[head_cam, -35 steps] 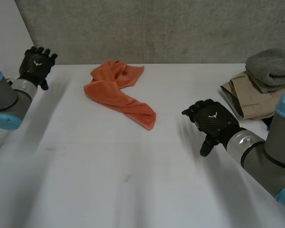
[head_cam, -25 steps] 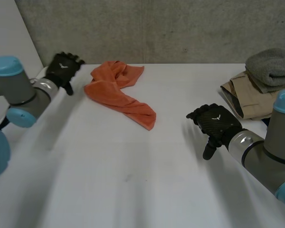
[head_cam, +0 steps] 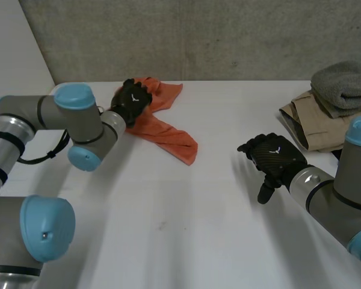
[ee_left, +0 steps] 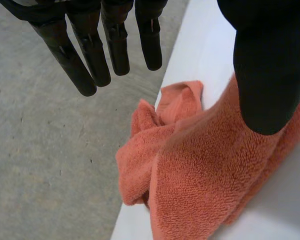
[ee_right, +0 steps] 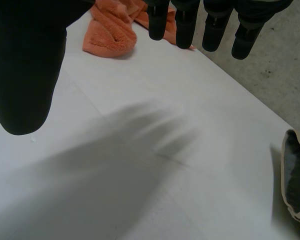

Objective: Fold the laundry.

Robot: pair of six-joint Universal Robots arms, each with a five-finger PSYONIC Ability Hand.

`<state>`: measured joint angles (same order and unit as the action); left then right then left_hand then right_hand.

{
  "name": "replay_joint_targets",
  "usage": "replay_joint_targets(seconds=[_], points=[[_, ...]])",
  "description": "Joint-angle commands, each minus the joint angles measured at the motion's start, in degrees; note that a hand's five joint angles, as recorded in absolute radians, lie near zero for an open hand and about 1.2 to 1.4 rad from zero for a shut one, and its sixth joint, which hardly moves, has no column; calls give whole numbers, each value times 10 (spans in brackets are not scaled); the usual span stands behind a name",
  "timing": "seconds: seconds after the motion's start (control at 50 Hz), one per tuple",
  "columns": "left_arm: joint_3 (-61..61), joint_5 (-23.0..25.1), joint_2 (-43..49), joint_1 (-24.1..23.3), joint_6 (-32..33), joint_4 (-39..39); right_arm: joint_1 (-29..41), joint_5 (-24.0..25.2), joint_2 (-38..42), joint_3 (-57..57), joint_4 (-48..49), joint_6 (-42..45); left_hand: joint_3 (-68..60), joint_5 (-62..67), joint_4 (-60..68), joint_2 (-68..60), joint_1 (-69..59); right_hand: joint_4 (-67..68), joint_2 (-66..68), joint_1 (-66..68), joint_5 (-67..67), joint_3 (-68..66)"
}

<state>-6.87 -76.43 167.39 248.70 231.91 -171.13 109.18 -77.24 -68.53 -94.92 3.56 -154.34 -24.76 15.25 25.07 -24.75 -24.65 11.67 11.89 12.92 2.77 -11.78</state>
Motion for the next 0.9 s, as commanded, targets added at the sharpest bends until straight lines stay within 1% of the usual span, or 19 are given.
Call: replay_joint_targets(seconds=[0.02,0.06,0.14,0.18,0.3,0.42,0.48,0.58,0.72,0.9], points=[[2,15,10,-6,29,-4,0,0,3,2,0,7,-48,43,45,-48,-49,-17,-19,-29,-28,18],[5,17,12,-6,31,-9,0,0,6,2,0,9,-60,55,57,-60,-61,-17,-19,-29,-28,18],[12,26,16,-8,34,-10,0,0,6,1,1,12,-127,122,124,-127,-128,-17,-19,-29,-28,18],[13,32,18,-8,37,-9,0,0,6,1,1,13,-134,129,131,-134,-135,-17,-19,-29,-28,18],[15,70,28,-9,81,3,-1,0,7,1,2,20,-167,162,164,-167,-168,-17,-19,-29,-28,18],[20,94,37,-10,128,23,-2,-2,8,2,2,26,-159,154,156,-159,-160,-17,-19,-29,-28,18],[20,102,39,-11,136,28,-3,-2,8,2,2,28,-146,141,142,-146,-147,-17,-19,-29,-28,18],[16,109,43,-15,164,29,-4,-2,9,2,2,29,-58,53,55,-58,-59,-17,-19,-29,-28,18],[31,112,53,-17,184,34,-5,-2,11,3,2,31,-58,53,55,-58,-59,-17,-19,-29,-28,18],[54,124,61,-17,189,76,-5,-2,11,3,2,31,-85,80,82,-85,-86,-17,-19,-29,-28,18]])
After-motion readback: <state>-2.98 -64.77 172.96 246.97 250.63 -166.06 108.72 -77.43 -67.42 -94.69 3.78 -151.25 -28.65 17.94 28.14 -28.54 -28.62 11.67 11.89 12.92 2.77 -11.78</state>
